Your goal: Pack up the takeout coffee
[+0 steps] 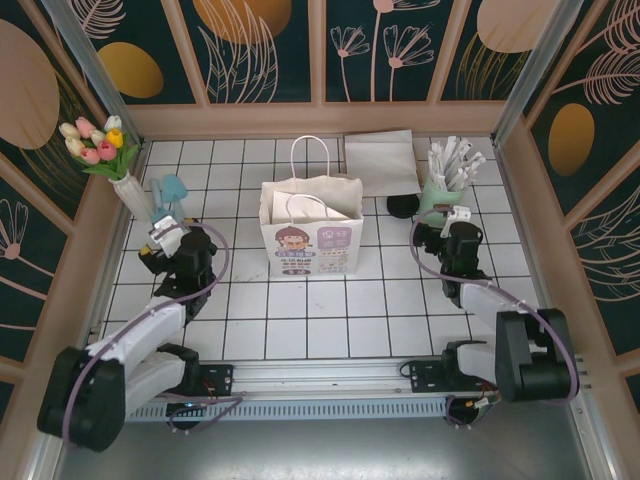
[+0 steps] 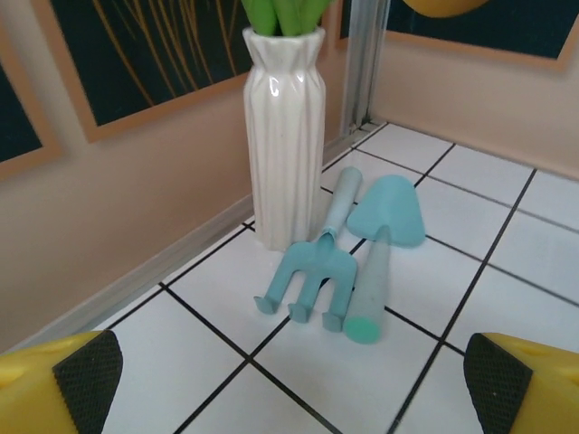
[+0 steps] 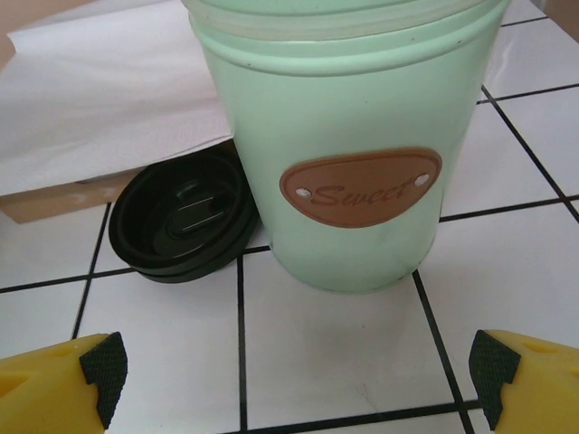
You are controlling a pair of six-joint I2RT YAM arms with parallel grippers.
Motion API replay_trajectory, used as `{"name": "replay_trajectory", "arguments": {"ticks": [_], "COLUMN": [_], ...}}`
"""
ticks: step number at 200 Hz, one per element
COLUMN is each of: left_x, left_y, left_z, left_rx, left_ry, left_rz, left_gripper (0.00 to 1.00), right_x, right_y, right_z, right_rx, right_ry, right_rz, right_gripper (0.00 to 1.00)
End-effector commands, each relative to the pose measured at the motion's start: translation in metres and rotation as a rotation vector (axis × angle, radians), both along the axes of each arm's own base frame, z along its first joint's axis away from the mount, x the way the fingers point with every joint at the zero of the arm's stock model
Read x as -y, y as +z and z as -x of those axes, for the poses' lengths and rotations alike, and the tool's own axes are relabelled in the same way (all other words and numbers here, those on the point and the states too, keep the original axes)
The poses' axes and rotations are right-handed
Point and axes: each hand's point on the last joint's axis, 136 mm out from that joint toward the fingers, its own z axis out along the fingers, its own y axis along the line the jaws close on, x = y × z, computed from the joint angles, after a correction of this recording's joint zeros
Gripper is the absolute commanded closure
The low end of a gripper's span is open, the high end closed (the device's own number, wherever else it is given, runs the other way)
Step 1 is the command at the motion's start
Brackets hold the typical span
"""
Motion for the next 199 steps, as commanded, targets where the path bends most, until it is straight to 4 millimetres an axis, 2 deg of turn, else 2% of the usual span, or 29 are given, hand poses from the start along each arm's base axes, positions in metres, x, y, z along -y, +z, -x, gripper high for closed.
{"name": "replay_trajectory", "arguments": {"ticks": [1,16,38,50,60,96,114,119,124,132,149,170,199], "left_x": [0.014,0.024,0.033,0.033,0.034,0.019,0.021,0.024,0.028,0.032,0.028,0.006,0.005], "left_y": [0.008,-0.008,-0.025,-0.026,-0.017,-0.001,-0.015,-0.01,-0.018,-0.018,-0.018,-0.014,-0.015], "left_z": [-0.031,-0.048,-0.067,-0.075,-0.08,-0.072,-0.064,-0.065,-0.067,-0.07,-0.069,-0.057,-0.057], "left_rx": [0.046,-0.03,-0.047,-0.043,0.005,0.153,0.188,0.22,0.171,0.154,0.161,0.209,0.205], "left_ry": [-0.155,-0.244,-0.349,-0.376,-0.395,-0.405,-0.45,-0.472,-0.496,-0.522,-0.496,-0.358,-0.354], "left_rz": [-0.045,-0.061,-0.026,-0.013,-0.019,-0.031,-0.021,-0.037,-0.025,-0.024,-0.022,-0.009,-0.009], "left_gripper": [0.01,0.01,0.01,0.01,0.01,0.01,0.01,0.01,0.01,0.01,0.01,0.01,0.01], "right_x": [-0.01,-0.009,0.0,0.0,-0.001,0.005,0.009,0.011,0.013,0.014,0.019,0.026,0.025], "right_y": [0.025,0.024,0.034,0.035,0.037,0.044,0.044,0.043,0.041,0.037,0.029,0.02,0.024], "right_z": [-0.019,-0.021,-0.023,-0.024,-0.025,-0.021,-0.021,-0.022,-0.023,-0.024,-0.028,-0.028,-0.008], "right_rx": [0.109,0.102,0.171,0.176,0.182,0.239,0.26,0.262,0.264,0.264,0.267,0.273,0.362], "right_ry": [0.124,0.155,0.138,0.14,0.148,0.113,0.082,0.071,0.061,0.047,0.007,-0.035,-0.052], "right_rz": [0.05,0.07,0.025,0.037,0.036,0.046,0.041,0.037,0.031,0.023,0.021,0.023,0.04], "right_gripper": [0.01,0.01,0.01,0.01,0.01,0.01,0.01,0.01,0.01,0.01,0.01,0.01,0.01]}}
